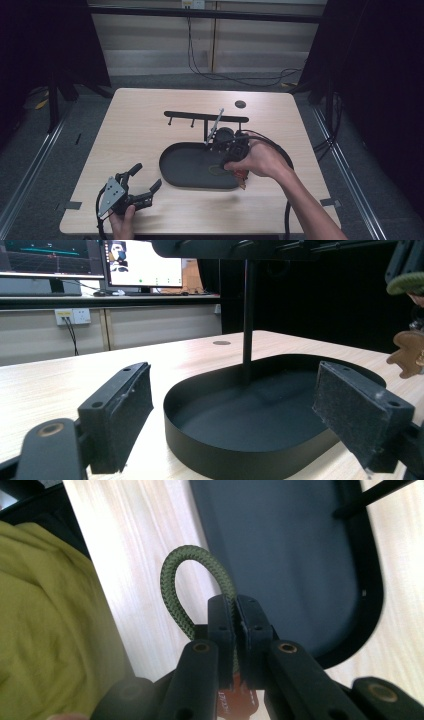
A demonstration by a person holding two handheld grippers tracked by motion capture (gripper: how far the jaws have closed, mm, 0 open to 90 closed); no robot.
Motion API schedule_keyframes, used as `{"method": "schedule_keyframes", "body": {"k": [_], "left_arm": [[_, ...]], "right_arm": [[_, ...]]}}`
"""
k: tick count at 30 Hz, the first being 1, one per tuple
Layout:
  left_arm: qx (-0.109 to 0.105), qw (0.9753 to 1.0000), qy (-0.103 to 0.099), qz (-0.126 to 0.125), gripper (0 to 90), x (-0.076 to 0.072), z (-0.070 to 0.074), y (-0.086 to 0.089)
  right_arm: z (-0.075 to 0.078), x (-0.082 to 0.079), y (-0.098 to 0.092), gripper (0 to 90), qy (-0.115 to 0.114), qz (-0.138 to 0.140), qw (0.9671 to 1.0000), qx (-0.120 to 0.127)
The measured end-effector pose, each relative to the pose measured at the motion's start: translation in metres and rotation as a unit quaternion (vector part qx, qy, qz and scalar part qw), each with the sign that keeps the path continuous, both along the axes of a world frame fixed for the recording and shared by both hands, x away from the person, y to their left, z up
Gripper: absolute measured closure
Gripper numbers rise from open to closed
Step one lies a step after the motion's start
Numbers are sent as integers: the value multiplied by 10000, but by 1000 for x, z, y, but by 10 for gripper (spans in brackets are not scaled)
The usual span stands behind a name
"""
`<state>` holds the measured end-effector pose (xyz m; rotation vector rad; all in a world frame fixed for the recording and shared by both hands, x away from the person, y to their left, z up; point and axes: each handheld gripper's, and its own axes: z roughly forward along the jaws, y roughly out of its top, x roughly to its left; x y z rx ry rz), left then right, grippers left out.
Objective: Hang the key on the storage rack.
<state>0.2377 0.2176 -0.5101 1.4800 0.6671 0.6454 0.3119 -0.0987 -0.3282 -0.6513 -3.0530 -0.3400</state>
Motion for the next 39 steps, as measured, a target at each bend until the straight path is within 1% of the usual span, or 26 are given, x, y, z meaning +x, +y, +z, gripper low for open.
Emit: {"method": "schedule_keyframes", "body": {"k": [2,3,4,6,7,8,9,11,20,21,23,24,26,28,34,37,39], "left_arm": [[-3,10000,2,-4,157,0,0,0],[8,10000,-7,12,157,0,0,0],[-3,10000,2,-6,157,0,0,0],[13,10000,-6,11,157,0,0,0],[1,10000,1,-3,157,0,0,0],[-4,10000,2,-3,157,0,0,0],[0,10000,2,-3,157,0,0,0],[-2,10000,1,-4,157,0,0,0],[-4,10000,2,-3,156,0,0,0],[-2,10000,2,-3,157,0,0,0],[-3,10000,3,-3,157,0,0,0],[-3,10000,2,-4,157,0,0,0],[-4,10000,2,-4,157,0,0,0],[-4,10000,3,-5,157,0,0,0],[-3,10000,3,-6,157,0,0,0],[-2,10000,9,15,157,0,0,0],[-19,10000,19,2,157,0,0,0]], "right_arm": [[4,2,0,861,-21,-35,10000,0],[6,3,1,861,-43,3,10000,6],[8,4,1,861,-41,-30,10000,15],[11,5,1,861,-52,-3,10000,18],[13,7,2,861,-91,0,10000,37],[15,8,2,861,-91,-64,9999,24],[17,9,2,861,-102,-71,9999,26],[20,10,2,861,-82,-78,9999,72],[34,20,2,861,-181,-94,9997,129],[36,22,2,860,-214,-74,9996,158],[39,25,3,861,-177,-123,9997,130],[41,27,3,861,-191,-134,9996,165],[44,31,4,861,-214,-93,9996,183],[48,34,6,861,-207,-129,9996,146],[56,46,13,861,-225,-27,9997,132],[57,53,16,860,-120,2,9999,117],[55,59,20,861,-100,16,9999,0]]}}
